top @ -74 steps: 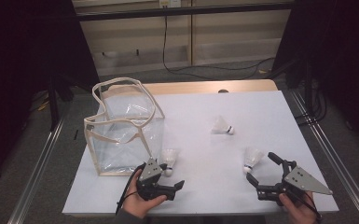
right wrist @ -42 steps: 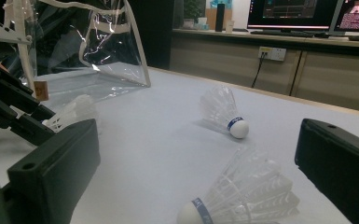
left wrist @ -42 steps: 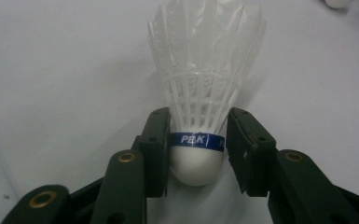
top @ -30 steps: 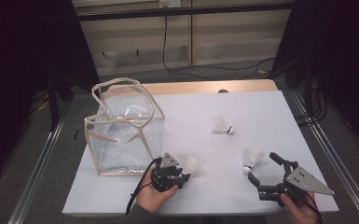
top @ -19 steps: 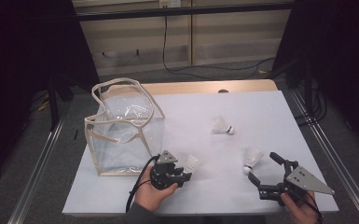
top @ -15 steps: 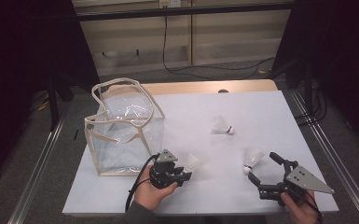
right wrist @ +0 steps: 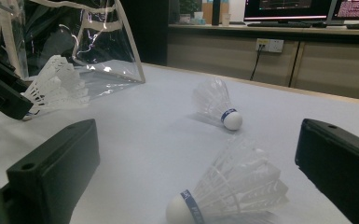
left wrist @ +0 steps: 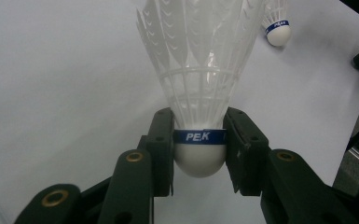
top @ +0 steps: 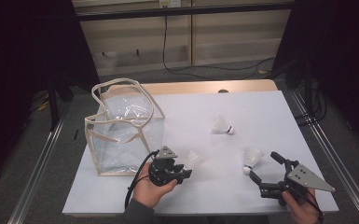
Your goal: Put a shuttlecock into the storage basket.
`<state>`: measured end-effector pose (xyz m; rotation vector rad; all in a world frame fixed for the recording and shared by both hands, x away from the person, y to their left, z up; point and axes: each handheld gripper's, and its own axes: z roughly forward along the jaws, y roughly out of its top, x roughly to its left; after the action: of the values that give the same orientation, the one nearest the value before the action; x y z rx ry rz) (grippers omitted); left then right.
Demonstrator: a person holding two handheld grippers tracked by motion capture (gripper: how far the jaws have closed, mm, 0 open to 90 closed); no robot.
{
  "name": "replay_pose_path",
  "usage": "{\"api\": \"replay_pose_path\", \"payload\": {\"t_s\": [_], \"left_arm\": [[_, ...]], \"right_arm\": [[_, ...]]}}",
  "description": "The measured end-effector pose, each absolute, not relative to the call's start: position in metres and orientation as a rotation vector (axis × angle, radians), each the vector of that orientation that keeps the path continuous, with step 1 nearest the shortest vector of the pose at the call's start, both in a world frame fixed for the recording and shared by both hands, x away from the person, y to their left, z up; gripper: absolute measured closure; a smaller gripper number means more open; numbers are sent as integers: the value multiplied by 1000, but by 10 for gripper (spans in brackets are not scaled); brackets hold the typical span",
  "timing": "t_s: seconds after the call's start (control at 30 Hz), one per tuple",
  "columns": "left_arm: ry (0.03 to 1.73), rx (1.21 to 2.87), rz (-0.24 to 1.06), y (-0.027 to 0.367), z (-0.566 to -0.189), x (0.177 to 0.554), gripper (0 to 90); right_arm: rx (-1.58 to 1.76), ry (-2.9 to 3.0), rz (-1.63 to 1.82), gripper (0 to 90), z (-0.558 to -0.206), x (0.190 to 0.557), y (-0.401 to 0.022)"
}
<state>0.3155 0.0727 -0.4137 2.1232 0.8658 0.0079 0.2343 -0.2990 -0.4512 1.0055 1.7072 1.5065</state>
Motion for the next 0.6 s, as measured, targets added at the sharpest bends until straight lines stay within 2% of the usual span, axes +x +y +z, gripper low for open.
{"api": "replay_pose_path", "payload": {"t_s": [0.6], "left_arm": [[853,2134,-8,75,-392,319,656]], "right_arm": [[1009,1718,1518,0,-453,242,-298]]}}
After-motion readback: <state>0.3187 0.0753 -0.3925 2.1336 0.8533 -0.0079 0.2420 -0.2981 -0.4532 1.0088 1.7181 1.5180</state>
